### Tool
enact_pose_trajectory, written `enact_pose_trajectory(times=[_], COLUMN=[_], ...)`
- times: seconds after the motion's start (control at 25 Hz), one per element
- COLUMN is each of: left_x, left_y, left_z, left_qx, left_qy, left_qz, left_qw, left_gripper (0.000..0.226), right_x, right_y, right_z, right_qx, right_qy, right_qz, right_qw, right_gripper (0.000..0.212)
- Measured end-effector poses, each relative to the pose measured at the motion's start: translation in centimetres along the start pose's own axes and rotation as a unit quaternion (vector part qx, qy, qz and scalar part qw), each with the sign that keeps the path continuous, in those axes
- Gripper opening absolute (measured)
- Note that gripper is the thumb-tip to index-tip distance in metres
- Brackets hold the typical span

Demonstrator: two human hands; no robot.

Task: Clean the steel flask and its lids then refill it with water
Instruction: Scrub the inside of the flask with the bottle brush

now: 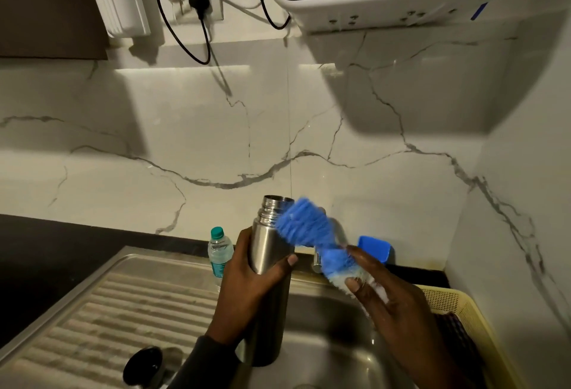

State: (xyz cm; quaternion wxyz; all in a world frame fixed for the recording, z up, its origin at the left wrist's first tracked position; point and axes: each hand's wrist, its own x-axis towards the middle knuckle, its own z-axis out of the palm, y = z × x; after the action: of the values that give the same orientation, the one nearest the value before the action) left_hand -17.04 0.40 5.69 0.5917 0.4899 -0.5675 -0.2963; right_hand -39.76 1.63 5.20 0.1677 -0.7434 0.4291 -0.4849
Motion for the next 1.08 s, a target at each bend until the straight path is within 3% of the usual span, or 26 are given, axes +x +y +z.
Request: enact_pose_trajectory(times=[0.08, 0.2, 0.32, 0.52, 0.68, 0.88, 1.0, 1.08], left_x=[-0.1, 0.5, 0.9, 1.3, 2.4, 2.4, 1.8, 1.5], left_y=[0.3, 1.0, 0.9, 1.2, 2.7, 2.3, 1.5, 1.8], left_z=[0.1, 0.5, 0.9, 0.5, -1.0, -0.6, 0.6, 0.9], left_qx=[-0.039, -0.075, -0.064, -0.215, -0.273, -0.318, -0.297, -0.349], left_qy=[0.016, 0.012, 0.021, 0.030, 0.043, 0.020, -0.011, -0.035], left_qz=[-0.007, -0.024, -0.041, -0.073, -0.074, -0.126, -0.118, -0.147], left_qw=[0.999, 0.997, 0.997, 0.973, 0.958, 0.940, 0.947, 0.925], left_gripper=[0.062, 0.070, 0.091, 0.071, 0.083, 0.110, 0.105, 0.100], right_x=[-0.1, -0.7, 0.0, -1.6, -5.2, -2.8, 1.6, 4.1], right_y=[0.5, -0.7, -2.0, -0.9, 2.8, -1.1, -3.4, -4.3], right_z=[0.4, 1.3, 2.3, 3.3, 4.0, 2.7, 2.7, 2.6], right_qx=[0.002, 0.091, 0.132, -0.002, -0.039, 0.030, 0.077, 0.085], right_qy=[0.031, 0.044, 0.022, -0.003, -0.025, 0.039, 0.023, 0.020], right_qz=[0.035, 0.090, 0.051, -0.021, -0.030, -0.001, -0.028, -0.052], right_qw=[0.999, 0.991, 0.990, 1.000, 0.998, 0.999, 0.996, 0.995], right_gripper=[0.042, 0.040, 0.040, 0.046, 0.049, 0.045, 0.043, 0.051])
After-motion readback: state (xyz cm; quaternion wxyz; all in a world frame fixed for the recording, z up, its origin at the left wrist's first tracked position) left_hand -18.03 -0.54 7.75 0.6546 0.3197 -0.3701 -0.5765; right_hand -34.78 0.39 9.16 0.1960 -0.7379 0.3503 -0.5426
